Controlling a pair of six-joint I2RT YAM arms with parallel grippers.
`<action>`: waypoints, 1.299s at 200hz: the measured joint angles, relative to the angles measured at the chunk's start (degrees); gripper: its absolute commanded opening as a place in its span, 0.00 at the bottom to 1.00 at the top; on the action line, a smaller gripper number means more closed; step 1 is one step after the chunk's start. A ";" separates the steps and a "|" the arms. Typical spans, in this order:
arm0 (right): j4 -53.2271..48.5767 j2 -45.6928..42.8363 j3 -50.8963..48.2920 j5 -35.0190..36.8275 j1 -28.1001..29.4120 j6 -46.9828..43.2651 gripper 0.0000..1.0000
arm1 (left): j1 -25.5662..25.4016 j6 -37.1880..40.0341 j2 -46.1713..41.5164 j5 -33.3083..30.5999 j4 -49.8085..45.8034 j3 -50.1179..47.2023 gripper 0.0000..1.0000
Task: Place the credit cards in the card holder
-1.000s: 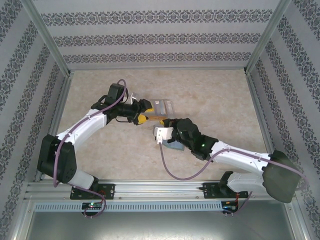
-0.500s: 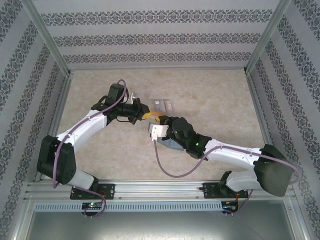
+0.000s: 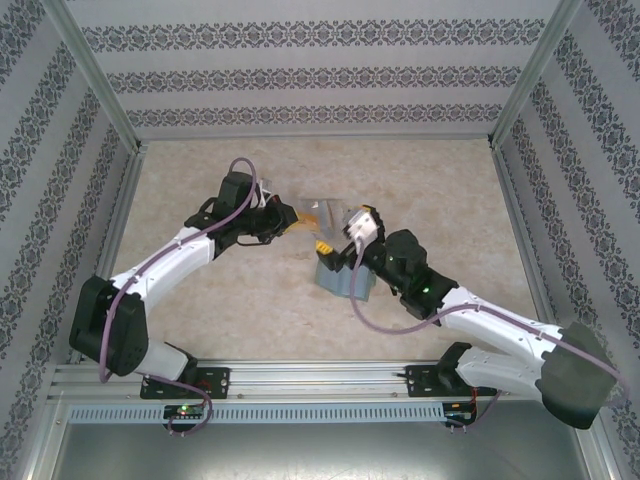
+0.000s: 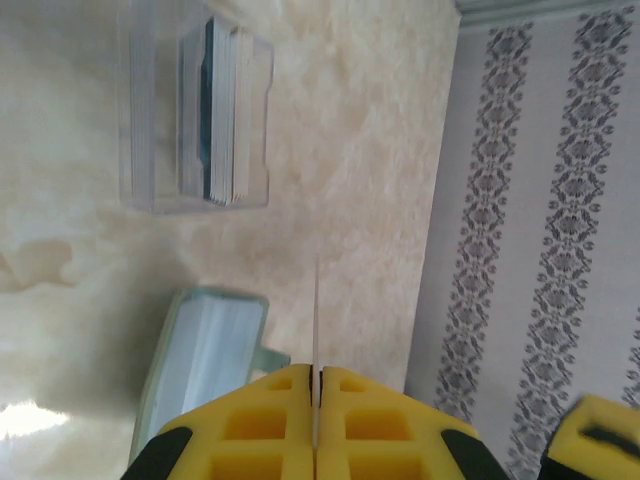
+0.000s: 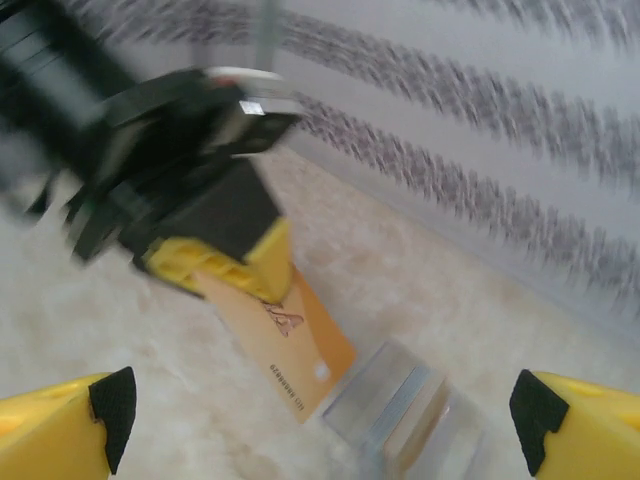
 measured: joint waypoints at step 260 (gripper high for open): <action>41.99 33.16 6.84 -11.41 -4.92 94.40 0.08 | -7.26 -14.10 -2.69 -22.53 29.62 -8.68 0.00</action>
